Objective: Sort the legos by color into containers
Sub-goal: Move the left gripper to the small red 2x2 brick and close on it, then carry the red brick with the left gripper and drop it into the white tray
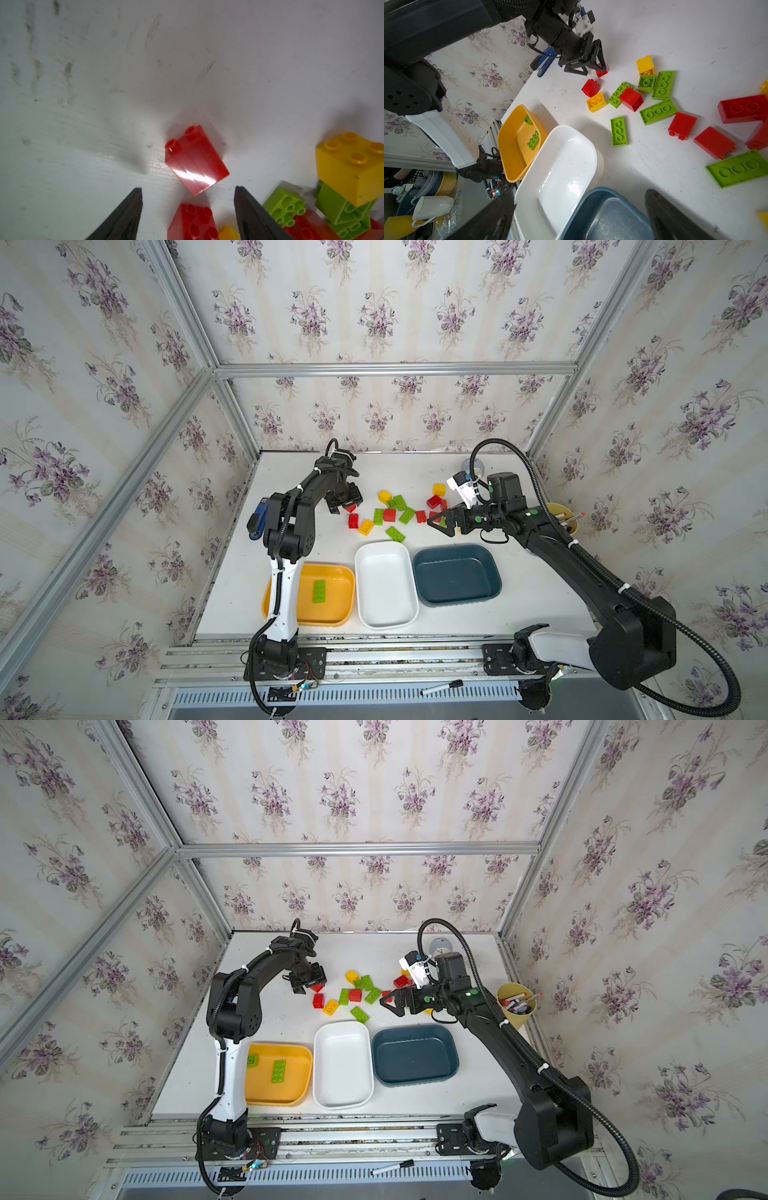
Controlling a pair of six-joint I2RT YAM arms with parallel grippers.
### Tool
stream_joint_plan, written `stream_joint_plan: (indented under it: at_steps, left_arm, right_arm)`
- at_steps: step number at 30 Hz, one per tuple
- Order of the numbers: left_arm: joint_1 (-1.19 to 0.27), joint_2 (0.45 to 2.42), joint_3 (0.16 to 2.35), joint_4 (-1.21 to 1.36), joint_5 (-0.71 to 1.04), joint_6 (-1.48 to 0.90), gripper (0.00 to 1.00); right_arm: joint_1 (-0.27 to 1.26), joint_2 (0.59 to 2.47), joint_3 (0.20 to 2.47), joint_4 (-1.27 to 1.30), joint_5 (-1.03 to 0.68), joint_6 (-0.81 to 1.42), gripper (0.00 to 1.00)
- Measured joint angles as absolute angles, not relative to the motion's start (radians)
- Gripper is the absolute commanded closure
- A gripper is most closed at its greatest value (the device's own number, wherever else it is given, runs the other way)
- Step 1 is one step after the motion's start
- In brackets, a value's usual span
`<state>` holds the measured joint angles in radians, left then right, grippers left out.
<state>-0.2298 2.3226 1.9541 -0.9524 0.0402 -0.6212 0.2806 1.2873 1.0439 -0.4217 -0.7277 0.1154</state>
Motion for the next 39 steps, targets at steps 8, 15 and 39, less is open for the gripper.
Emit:
stream_joint_plan:
  at_steps: [8,15,39]
  left_arm:
    - [-0.227,2.381,2.025,-0.95,0.039,-0.664,0.3]
    - [-0.223,2.389,2.016,-0.951,0.04,-0.673,0.41]
    - [-0.211,2.371,2.086,-1.039,0.016,-0.609,0.67]
  right_arm:
    - [0.267,1.297,1.044,-0.422,-0.737,0.115,0.0]
    - [0.25,1.301,1.044,-0.421,-0.751,0.112,0.0]
    - [0.213,1.3,1.026,-0.413,-0.78,0.111,0.0]
